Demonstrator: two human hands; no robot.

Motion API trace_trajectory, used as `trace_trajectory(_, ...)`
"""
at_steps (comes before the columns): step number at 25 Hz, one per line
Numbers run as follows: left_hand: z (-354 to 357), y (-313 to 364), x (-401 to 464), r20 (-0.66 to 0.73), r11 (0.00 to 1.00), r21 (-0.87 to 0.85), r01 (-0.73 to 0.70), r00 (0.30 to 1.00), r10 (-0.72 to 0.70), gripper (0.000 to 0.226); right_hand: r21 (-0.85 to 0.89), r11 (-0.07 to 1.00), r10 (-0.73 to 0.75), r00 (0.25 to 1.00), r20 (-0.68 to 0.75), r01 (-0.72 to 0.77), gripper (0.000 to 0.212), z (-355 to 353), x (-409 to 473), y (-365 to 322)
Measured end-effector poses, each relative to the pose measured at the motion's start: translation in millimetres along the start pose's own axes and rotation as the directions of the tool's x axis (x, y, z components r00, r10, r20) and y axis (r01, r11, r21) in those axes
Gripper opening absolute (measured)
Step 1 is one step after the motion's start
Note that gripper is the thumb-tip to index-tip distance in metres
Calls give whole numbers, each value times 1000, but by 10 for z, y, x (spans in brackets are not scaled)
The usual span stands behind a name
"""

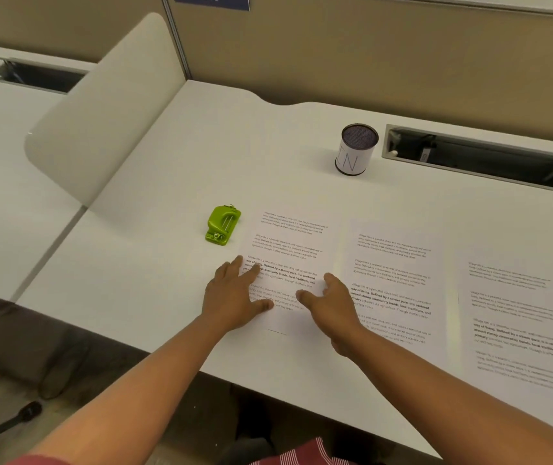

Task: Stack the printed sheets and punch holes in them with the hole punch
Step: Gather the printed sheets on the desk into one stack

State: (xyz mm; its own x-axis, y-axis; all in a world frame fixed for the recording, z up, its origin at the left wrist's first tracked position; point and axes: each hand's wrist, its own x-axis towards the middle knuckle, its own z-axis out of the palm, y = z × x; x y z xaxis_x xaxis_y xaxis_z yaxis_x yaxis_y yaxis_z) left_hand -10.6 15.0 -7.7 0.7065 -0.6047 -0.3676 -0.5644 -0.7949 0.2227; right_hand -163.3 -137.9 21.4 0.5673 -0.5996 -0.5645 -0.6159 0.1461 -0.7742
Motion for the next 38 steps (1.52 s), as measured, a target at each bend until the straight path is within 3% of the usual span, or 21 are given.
trace_trajectory(2, -5, 13, 13, 19, 1000, -11, 15, 1000, -15, 99, 79, 997, 13, 1000, -11, -12, 34, 4, 30, -51)
trace_trajectory(3, -4, 17, 19, 25, 1000, -19, 21, 999, -20, 99, 111, 994, 5, 1000, -20, -3, 30, 6, 33, -78)
trace_trajectory(10, -7, 26, 17, 26, 998, -57, 40, 999, -39, 98, 196, 975, 106, 994, -2, -103, 50, 48, 46, -206)
trace_trajectory(14, -15, 34, 12, 41, 997, -56, 45, 998, -43, 99, 232, 960, 148, 987, 54, -157, 91, 65, 96, -234)
trace_trajectory(16, -18, 32, 1, 41, 997, -55, 44, 998, -42, 99, 219, 966, 121, 990, 76, -135, 96, 99, 107, -233)
trace_trajectory(20, -30, 33, -8, 47, 998, -44, 40, 998, -37, 97, 366, 906, 159, 973, 168, -211, 99, 96, 99, -301)
trace_trajectory(22, -33, 40, -12, 48, 998, -41, 46, 998, -44, 97, 327, 922, 154, 970, 186, -209, 92, 64, 115, -328)
trace_trajectory(26, -29, 42, -20, 49, 998, -47, 50, 998, -47, 97, 264, 957, 86, 987, 135, -120, 30, 18, 181, -316)
trace_trajectory(28, -30, 32, -16, 48, 997, -60, 48, 998, -45, 97, 269, 957, 84, 992, 89, -105, 11, 8, 201, -288)
trace_trajectory(32, -39, 37, -24, 44, 996, -73, 46, 998, -43, 97, 219, 966, 136, 990, 35, -140, 21, -7, 219, -229)
trace_trajectory(35, -72, 77, -33, 57, 991, -117, 62, 997, -56, 104, 123, 989, 88, 996, 1, -87, 23, -24, 195, -213)
trace_trajectory(38, -184, 142, 9, 33, 942, -319, 109, 994, -104, 119, 79, 997, -1, 1000, -4, 2, 23, -84, 136, -221)
